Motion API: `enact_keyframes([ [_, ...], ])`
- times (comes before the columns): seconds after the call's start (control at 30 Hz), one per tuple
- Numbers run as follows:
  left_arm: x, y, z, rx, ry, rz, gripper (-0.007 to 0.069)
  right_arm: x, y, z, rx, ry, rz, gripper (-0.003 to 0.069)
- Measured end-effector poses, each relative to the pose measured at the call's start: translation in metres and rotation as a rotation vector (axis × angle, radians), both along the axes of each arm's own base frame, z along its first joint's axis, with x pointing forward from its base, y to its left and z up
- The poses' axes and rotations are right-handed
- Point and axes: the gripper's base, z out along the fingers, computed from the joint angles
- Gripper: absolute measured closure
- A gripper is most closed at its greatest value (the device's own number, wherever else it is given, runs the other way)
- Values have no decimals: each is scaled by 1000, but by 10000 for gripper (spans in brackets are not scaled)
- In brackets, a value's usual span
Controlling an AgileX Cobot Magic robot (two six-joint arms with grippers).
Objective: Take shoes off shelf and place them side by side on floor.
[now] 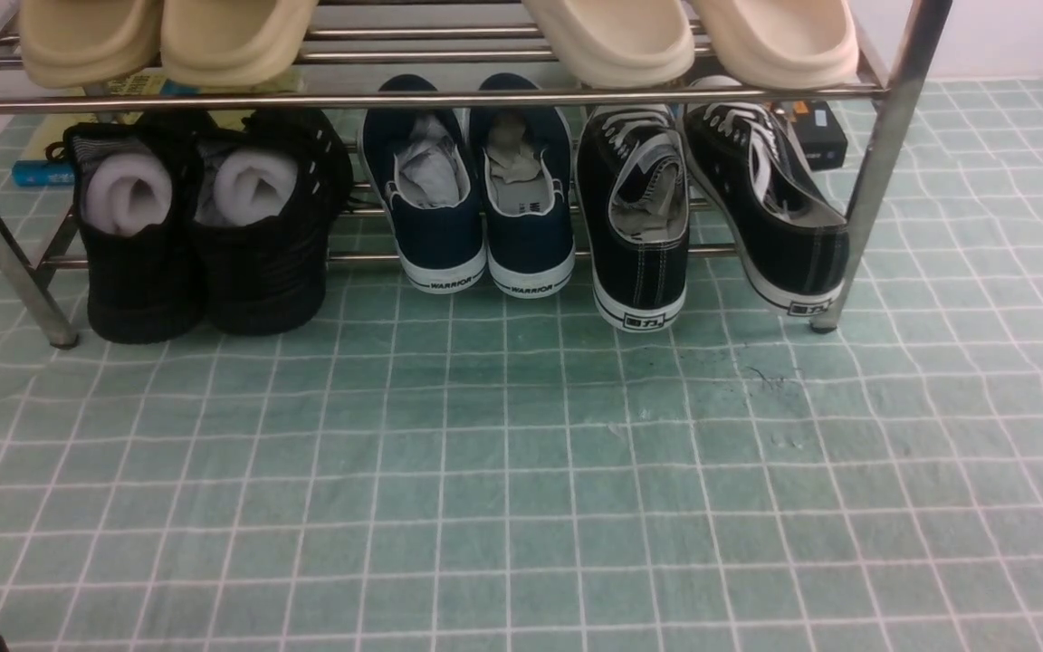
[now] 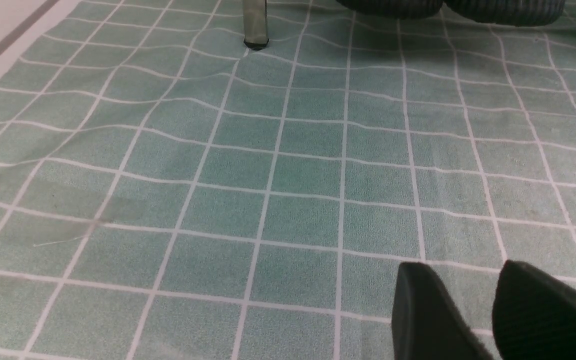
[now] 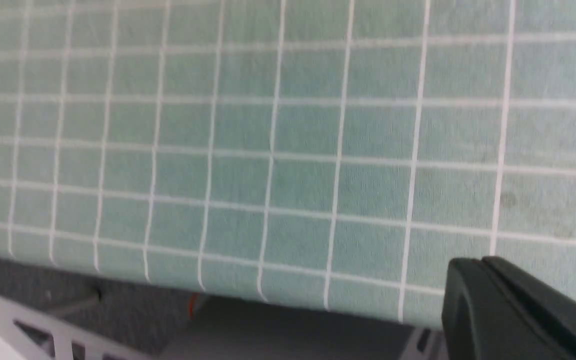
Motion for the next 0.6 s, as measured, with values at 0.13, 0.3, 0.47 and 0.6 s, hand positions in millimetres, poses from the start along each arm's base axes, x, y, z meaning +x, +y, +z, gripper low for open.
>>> enact_keyframes([
  [0.13, 0, 0, 0, 0, 0, 0, 383, 11, 2, -8, -12, 59, 61, 656],
  [0.3, 0, 0, 0, 0, 0, 0, 383, 21, 3, -15, -19, 83, 107, 650],
  [0.47, 0, 0, 0, 0, 0, 0, 383, 42, 4, -18, -27, 148, 161, 639],
  [0.6, 0, 0, 0, 0, 0, 0, 383, 78, 6, -11, -28, 163, 177, 623],
])
